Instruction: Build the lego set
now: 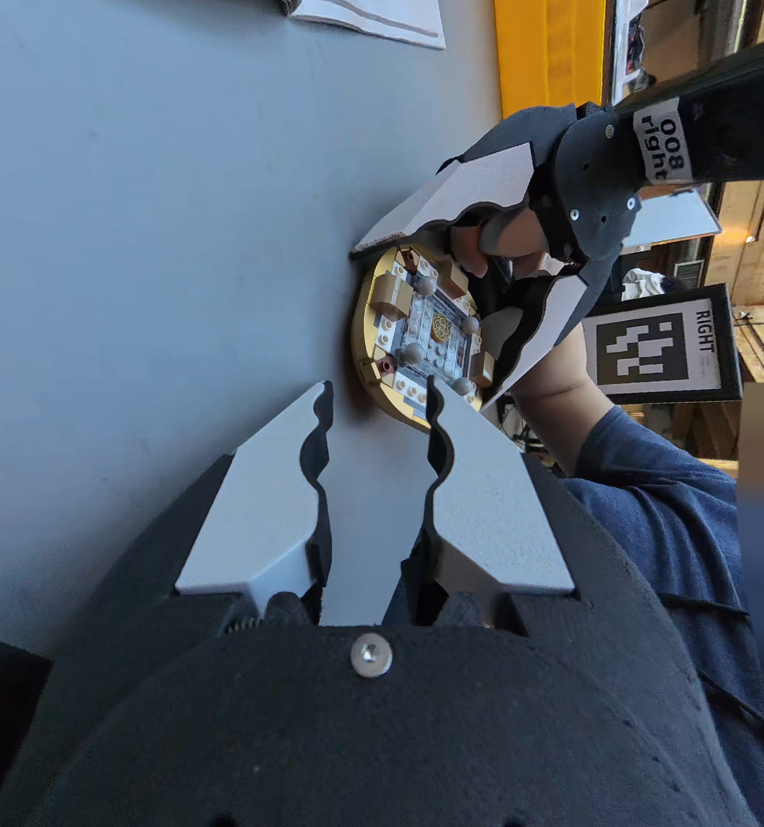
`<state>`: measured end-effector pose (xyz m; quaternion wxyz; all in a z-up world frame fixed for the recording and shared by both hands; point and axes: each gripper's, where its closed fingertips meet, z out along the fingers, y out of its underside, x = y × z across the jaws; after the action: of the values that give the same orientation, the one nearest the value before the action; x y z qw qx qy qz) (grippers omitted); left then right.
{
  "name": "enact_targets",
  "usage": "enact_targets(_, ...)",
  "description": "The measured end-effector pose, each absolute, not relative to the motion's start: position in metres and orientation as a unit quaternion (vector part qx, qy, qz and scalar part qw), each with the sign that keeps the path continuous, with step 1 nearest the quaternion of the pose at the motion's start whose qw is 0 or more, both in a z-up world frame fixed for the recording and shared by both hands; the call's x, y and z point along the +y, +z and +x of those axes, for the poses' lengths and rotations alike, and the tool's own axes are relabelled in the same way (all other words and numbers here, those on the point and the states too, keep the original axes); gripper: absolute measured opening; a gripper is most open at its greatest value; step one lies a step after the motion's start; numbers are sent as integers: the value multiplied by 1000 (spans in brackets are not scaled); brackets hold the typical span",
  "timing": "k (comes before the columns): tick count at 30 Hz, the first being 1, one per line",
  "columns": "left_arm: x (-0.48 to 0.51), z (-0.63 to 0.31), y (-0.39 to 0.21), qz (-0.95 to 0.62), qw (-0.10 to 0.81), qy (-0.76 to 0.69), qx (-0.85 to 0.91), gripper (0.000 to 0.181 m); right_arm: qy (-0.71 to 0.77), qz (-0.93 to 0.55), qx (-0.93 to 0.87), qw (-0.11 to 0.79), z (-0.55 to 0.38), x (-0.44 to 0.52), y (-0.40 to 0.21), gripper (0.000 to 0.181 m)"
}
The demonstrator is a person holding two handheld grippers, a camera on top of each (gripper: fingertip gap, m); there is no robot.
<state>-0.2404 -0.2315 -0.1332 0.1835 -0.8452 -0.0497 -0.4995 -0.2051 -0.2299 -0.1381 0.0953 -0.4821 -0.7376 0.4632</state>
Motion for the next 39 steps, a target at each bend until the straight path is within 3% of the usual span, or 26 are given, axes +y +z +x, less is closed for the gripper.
enact_targets(16,-252,-210,-113,-714,201,-641,-197,54,497,-504,-706,39,-207,-227,-129,113)
enact_targets(23,-244,-203,-115,-713,217,-631,-215,46,501,-505,-702,41,-206,-225,-129,113)
enact_targets(28,-240,-208,-120,-721,241,-612,-219,25,487,-500,-713,61,-205,-222,-131,112)
enact_targets(39,-238,-216,-123,-733,276,-588,-202,19,432,-480,-750,142,-209,-221,-142,112)
